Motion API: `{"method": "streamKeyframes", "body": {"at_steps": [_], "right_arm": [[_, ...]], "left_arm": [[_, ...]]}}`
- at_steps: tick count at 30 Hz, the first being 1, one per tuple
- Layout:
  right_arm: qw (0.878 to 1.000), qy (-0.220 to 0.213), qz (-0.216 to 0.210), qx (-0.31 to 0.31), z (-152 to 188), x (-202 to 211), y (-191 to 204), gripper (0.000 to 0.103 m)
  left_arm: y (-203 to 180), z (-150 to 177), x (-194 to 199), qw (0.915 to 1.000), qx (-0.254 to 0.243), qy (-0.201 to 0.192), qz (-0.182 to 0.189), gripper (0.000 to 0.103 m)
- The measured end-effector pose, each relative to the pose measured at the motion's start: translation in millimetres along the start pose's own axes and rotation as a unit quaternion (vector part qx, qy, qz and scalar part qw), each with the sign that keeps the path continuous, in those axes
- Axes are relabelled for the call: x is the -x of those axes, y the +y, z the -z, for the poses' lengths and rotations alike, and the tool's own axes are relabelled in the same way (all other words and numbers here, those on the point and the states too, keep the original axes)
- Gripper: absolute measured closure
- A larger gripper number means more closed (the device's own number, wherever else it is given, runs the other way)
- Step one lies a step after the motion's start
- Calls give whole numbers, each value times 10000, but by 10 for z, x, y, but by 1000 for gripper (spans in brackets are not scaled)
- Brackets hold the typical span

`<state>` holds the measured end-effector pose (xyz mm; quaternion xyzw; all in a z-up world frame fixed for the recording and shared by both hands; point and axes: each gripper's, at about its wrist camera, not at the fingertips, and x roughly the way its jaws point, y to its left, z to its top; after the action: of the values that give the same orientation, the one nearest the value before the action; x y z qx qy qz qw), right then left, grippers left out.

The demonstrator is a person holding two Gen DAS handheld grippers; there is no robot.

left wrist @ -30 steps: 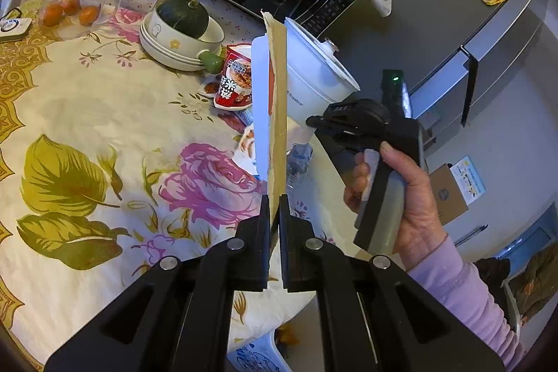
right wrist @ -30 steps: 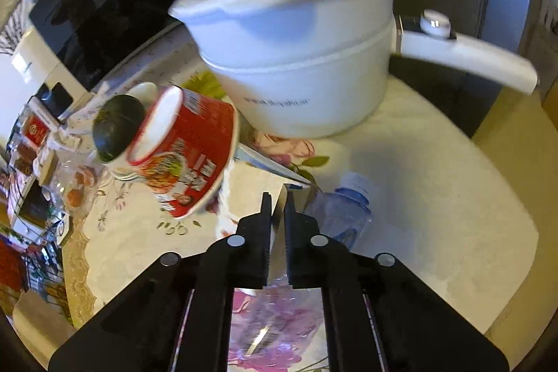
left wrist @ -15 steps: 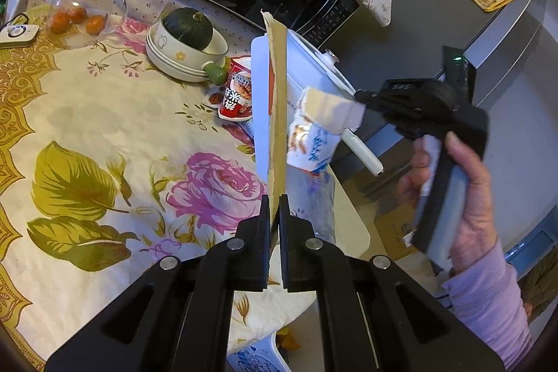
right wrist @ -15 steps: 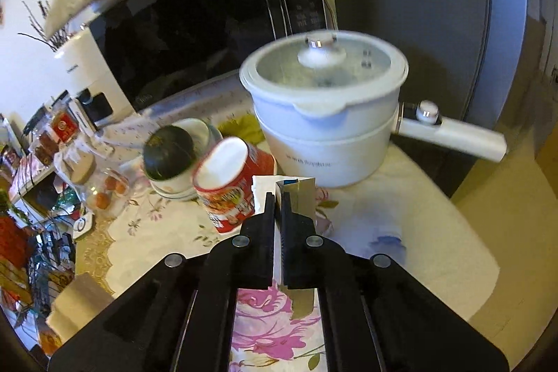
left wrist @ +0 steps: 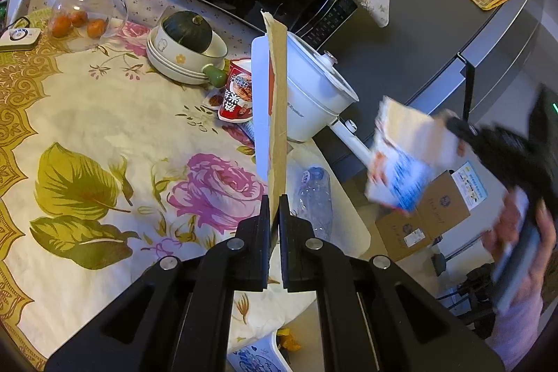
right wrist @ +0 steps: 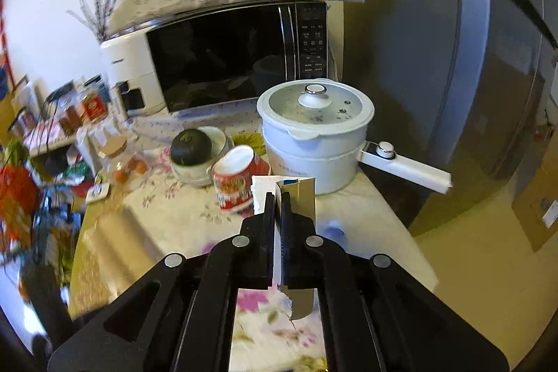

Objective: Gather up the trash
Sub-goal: 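Carry the strip and carton over the white bin and open both grippers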

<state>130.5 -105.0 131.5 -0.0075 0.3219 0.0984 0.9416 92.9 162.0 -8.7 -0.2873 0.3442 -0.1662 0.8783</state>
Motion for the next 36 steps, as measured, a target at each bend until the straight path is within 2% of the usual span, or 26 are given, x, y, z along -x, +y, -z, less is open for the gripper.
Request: {"method": "streamKeyframes", "body": {"at_steps": [4,8,14,15,16,18,20,21,22,24,28,30,31,32,33,36], "right_arm": [[9997,151,53,185,413,219,-78,101],[9980,536,147,298,943,254,-171,101],[9872,1594,-24,12,1843,12,-359,96],[9853,1705,-47,11,1943,-9,-363,89],[9835,1809,-38,-12,2048,-32,-383,73],[9833,1821,18,-20,2146,-33,-390,58],[9849,1712,250,51,2172,-16,-403,53],[9859,1628,378,63,2172,4,-415,39],[9871,1471,627,49,2155,22,-448,21],[9858,1122,1248,72,2134,30,-523,7],[9711,900,2176,387,2208,-186,-691,7],[9591,1013,2628,276,2316,-308,-876,7],[9546,1288,2685,96,2337,-364,-989,7],[9587,1358,2494,-150,2325,-356,-1082,7],[9599,1319,2454,-321,2309,-326,-1144,7],[9537,1194,2717,-478,2284,-259,-1265,7]], "left_arm": [[-21,36,-5,10000,-30,19,-54,99],[-57,81,-12,9999,-95,64,-86,99],[-185,162,-38,9994,-295,128,-96,99],[-207,174,-45,9993,-327,137,-95,99],[-231,186,-49,9992,-358,149,-86,99],[-283,207,-54,9989,-422,172,-67,99],[-347,237,-63,9986,-492,212,-28,99],[-388,257,-72,9983,-521,256,27,99],[-415,273,-81,9981,-541,296,66,99],[-510,322,-97,9970,-655,394,157,99],[-781,534,-173,9904,-1089,769,378,98],[-899,689,-247,9848,-1323,1036,450,98],[-937,752,-278,9824,-1398,1143,480,98],[-981,842,-323,9789,-1489,1300,526,98],[-1013,909,-350,9762,-1551,1409,553,98],[-1116,1163,-469,9649,-1797,1810,619,98]]}}
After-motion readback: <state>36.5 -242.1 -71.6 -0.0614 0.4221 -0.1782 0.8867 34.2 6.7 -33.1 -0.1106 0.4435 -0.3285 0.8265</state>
